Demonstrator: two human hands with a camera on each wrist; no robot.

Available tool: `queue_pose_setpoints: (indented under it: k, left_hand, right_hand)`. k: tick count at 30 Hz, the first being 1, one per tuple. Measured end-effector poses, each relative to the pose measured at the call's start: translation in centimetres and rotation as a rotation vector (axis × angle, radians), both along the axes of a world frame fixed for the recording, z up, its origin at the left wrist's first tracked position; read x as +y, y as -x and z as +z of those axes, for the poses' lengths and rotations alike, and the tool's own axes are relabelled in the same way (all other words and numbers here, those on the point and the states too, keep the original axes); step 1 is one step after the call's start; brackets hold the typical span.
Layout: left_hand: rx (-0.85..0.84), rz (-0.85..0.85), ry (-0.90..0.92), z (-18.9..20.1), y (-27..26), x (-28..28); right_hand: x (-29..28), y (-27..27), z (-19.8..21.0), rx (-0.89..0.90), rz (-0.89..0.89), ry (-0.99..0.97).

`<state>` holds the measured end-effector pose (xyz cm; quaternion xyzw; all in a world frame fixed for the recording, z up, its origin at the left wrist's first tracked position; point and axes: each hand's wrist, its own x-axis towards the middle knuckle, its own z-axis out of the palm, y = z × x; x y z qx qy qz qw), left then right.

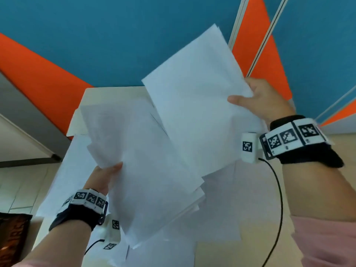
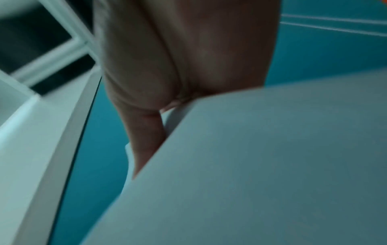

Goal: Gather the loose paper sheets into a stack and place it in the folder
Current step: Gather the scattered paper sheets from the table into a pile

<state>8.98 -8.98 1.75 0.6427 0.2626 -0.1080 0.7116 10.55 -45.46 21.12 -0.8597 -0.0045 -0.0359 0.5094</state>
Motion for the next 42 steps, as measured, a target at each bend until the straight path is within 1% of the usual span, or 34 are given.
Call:
queue_pose_setpoints:
  k: [2,4,5,8,12,13,16,18,19,21,24,25,26,27,29,30,31,32,34,37,40,42]
  left_hand:
    - [-0.020,-0.020,0.026,0.3,0.0,-1.4]
    - [-0.050,-0.044,0.042,0.7,0.0,-2.4]
    - [-0.062,-0.058,0.041,0.9,-0.2,-2.9]
    - [-0.074,-0.136,0.039,1.5,-0.5,-4.1]
    - [-0.067,-0.223,0.003,2.0,-1.0,-5.4]
    - [-0.071,-0.238,0.015,2.0,-1.2,-5.6]
    - [-0.042,-0.207,0.154,1.8,-1.7,-6.0]
    - [0.010,-0.227,0.186,1.7,-1.7,-6.7]
    - [0.019,-0.259,0.163,1.6,-1.6,-6.9]
    - [0.006,-0.283,0.044,0.9,-1.5,-7.2]
    - [-0.012,-0.212,-0.044,0.0,-1.7,-6.6]
    - [-0.024,-0.176,-0.048,-0.2,-1.8,-6.2]
    - [-0.036,-0.151,-0.047,-0.4,-2.0,-5.8]
    - [-0.045,-0.132,-0.049,-0.6,-2.0,-5.5]
    - [-0.068,-0.107,-0.063,-1.0,-2.0,-4.9]
    - [-0.072,-0.091,-0.075,-1.3,-1.9,-4.6]
    - [-0.079,-0.078,-0.085,-1.4,-1.9,-4.4]
    - [-0.079,-0.066,-0.091,-1.5,-1.8,-4.2]
    - [-0.072,-0.039,-0.093,-1.6,-1.6,-3.8]
    - [-0.066,-0.014,-0.092,-1.7,-1.4,-3.3]
    - [-0.066,-0.008,-0.084,-1.7,-1.3,-2.8]
    - [-0.078,-0.004,-0.074,-1.7,-1.1,-2.5]
  right_hand:
    - [0.5,0.2,1.7,0.015,0.071,-0.206]
    - [0.8,-0.4,1.0,0.096,0.109,-0.329]
    - [1.1,-0.8,-0.2,0.146,0.122,-0.344]
    - [2.6,-1.8,-5.5,0.310,0.094,-0.295]
    - [4.1,-1.8,-12.1,0.479,0.078,-0.062]
    - [4.2,-1.9,-13.2,0.492,0.045,-0.044]
    - [4.4,-2.4,-15.0,0.462,-0.125,-0.135]
    - [4.7,-2.9,-15.7,0.430,-0.159,-0.148]
    - [4.9,-3.2,-16.0,0.405,-0.148,-0.140]
    - [5.1,-3.7,-16.4,0.366,-0.077,-0.105]
    - [4.1,-4.6,-16.7,0.417,0.091,-0.084]
    - [3.1,-5.0,-16.9,0.440,0.139,-0.025]
    - [1.8,-5.6,-17.2,0.443,0.173,0.091]
    - [0.2,-6.3,-17.7,0.428,0.189,0.269]
    - [-3.0,-7.4,-18.6,0.429,0.213,0.691]
    - [-4.4,-7.8,-19.0,0.458,0.246,0.848]
    - [-5.6,-8.2,-19.2,0.499,0.285,0.944]
    - [-6.5,-8.6,-19.5,0.555,0.309,0.977]
    - [-7.4,-9.0,-20.1,0.648,0.304,0.949]
    - [-6.5,-9.4,-21.4,0.703,0.328,0.964]
    - [-5.2,-10.4,-21.6,0.720,0.438,1.109]
    - [-4.8,-10.9,-21.2,0.692,0.493,1.222]
